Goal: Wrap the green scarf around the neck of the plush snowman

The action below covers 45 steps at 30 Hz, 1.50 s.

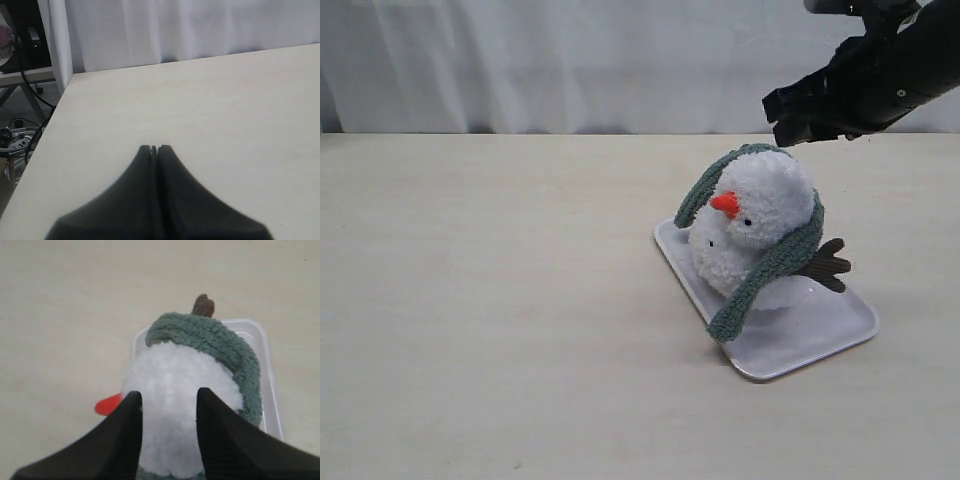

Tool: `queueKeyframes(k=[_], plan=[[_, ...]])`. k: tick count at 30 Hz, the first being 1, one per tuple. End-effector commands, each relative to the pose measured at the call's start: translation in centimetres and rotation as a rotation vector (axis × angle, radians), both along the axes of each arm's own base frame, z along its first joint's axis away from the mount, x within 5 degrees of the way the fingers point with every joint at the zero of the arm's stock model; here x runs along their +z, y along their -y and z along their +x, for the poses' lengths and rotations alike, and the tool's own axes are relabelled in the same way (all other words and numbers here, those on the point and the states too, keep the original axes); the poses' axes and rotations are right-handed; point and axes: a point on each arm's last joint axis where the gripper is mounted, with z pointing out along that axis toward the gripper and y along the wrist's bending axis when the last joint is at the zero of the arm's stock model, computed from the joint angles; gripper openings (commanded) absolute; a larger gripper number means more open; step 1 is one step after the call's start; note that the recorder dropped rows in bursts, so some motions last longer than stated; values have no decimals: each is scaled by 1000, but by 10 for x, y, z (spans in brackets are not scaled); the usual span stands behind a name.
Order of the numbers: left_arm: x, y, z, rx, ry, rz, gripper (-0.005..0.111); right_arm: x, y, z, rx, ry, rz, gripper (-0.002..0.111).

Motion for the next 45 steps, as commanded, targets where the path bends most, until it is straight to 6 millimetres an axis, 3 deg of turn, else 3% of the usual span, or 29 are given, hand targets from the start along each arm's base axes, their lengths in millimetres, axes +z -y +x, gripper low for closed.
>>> queueKeyframes(k=[1,5,7,18,27,39,45], plan=[[1,1,0,-10,13,-2,0,0,-8,-4,67,-6,-15,41],[1,1,0,-10,13,-2,0,-10,-18,-3,100,-32,-97,69],[1,1,0,-10,13,-2,0,-16,-21,0,87,-40,-106,76],[1,1,0,-10,15,-2,0,-48,-23,18,76,-86,-151,76],[1,1,0,-10,15,-2,0,-63,-25,23,97,-116,-165,75],[1,1,0,-10,15,-2,0,-64,-37,18,396,-48,-298,42],[1,1,0,-10,15,-2,0,-66,-42,14,548,-22,-510,34]])
